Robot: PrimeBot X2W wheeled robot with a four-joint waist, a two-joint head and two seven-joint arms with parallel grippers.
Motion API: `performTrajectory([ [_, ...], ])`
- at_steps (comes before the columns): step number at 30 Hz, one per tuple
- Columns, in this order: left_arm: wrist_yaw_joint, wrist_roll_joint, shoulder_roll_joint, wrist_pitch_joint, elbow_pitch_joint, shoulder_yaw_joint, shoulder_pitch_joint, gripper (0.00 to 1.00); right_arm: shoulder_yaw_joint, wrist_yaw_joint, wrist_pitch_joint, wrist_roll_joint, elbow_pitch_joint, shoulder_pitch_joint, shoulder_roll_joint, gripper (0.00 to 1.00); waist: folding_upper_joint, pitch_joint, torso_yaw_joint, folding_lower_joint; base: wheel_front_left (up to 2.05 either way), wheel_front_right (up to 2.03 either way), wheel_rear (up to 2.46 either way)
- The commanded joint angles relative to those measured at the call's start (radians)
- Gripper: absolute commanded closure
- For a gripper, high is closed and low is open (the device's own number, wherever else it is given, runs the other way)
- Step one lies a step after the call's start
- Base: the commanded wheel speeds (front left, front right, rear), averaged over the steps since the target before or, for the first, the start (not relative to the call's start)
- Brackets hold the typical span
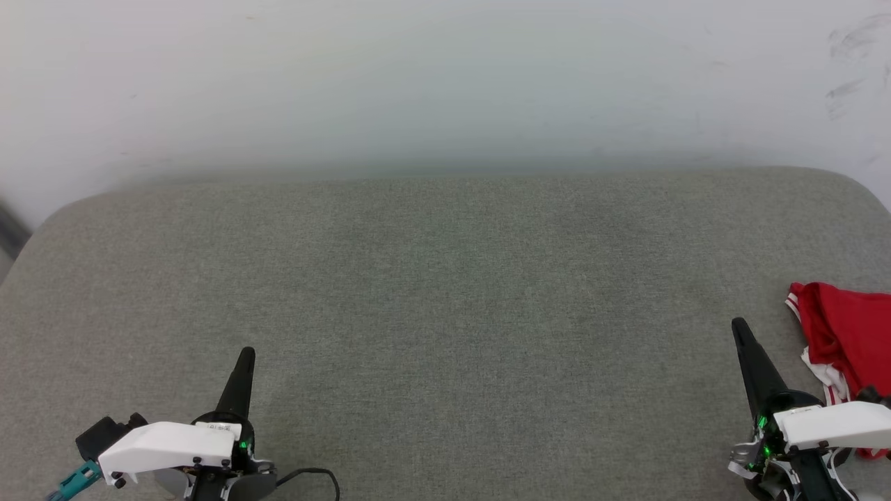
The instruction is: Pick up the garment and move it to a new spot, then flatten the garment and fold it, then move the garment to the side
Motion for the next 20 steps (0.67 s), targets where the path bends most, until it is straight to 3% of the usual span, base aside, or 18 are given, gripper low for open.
performTrajectory([
  [1, -0.011, -0.014, 0.0, 0.005, -0.001, 0.009, -0.023, 1.0, -0.003, 0.0, 0.002, 0.018, 0.001, -0.017, 0.003, 1.0, -0.0001, 0.0, 0.0, 0.0, 0.0, 0.0, 0.0],
  [20, -0.038, -0.134, -0.023, 0.043, 0.006, 0.044, -0.034, 1.0, -0.021, 0.0, 0.017, 0.159, 0.027, -0.034, 0.013, 1.0, -0.0001, 0.005, 0.009, 0.0, 0.0, 0.0, 0.0],
])
